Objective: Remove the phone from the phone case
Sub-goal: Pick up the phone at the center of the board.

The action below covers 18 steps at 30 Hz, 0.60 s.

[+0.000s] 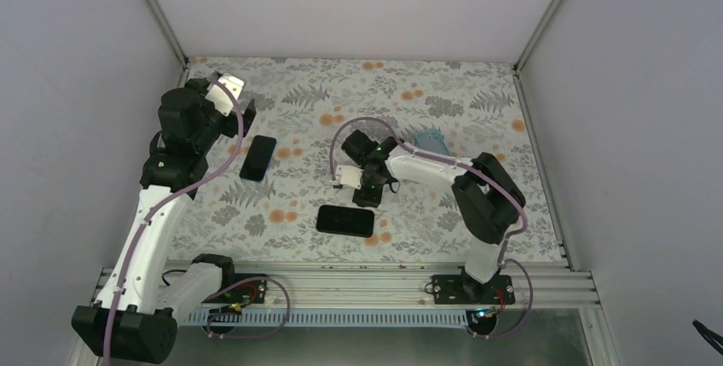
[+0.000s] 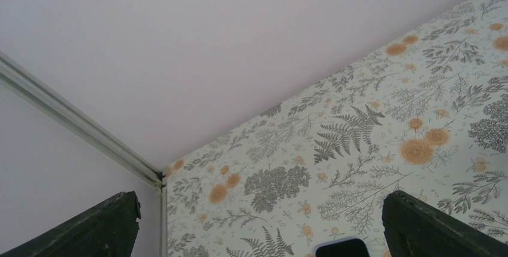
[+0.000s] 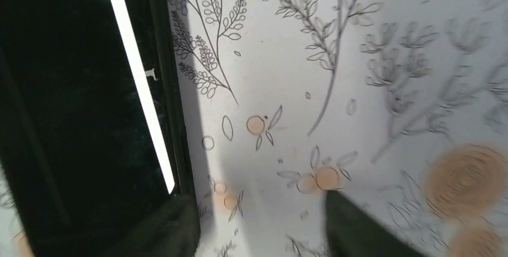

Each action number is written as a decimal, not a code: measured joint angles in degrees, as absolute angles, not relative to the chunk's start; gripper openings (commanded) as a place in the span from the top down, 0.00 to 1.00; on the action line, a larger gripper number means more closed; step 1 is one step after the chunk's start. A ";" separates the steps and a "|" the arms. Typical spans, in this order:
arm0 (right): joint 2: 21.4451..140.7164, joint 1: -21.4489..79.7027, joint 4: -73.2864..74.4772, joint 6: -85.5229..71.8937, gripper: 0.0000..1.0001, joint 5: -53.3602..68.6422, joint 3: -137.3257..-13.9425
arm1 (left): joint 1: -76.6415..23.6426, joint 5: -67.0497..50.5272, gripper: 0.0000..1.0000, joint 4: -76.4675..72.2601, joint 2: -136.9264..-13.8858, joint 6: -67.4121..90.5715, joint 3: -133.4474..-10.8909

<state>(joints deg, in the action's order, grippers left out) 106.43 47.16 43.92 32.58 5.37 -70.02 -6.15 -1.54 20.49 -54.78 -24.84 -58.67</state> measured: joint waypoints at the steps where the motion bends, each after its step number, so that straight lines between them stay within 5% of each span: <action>1: 104.92 47.16 44.05 32.71 0.13 5.34 -69.63 | -6.15 -1.58 0.00 20.45 -54.65 -24.84 -58.67; 3: 102.15 47.16 44.69 32.95 0.00 5.74 -69.60 | -6.15 -1.69 0.00 20.40 -54.30 -24.84 -58.67; 18: 102.45 51.00 48.21 35.53 0.00 12.14 -68.60 | -6.00 -1.87 0.00 19.84 -51.64 -24.80 -56.29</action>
<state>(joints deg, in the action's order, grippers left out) 102.45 51.00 48.21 35.53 12.14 -68.60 -6.00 -1.87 19.84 -51.64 -24.80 -56.29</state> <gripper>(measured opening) 0.997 0.999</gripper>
